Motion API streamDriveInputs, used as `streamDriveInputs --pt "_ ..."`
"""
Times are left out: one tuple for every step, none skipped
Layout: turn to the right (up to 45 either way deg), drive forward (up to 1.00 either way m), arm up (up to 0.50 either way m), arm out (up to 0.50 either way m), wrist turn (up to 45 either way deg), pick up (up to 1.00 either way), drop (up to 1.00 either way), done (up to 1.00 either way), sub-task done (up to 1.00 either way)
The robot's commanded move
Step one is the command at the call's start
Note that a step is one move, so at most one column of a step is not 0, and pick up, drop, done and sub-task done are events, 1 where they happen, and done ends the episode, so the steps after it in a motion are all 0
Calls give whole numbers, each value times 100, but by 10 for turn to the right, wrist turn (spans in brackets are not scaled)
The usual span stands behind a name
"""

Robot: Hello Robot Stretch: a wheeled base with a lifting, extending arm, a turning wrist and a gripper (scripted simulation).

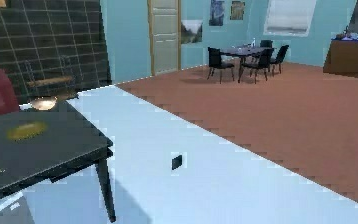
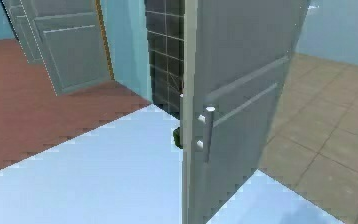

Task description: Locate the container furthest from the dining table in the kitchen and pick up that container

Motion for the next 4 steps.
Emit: streamDriveInputs --pt "210 0 0 0 0 0 0 0 0" --pt "0 100 0 0 0 0 0 0 0" --pt "0 100 0 0 0 0 0 0 0" --pt "0 100 0 0 0 0 0 0 0"
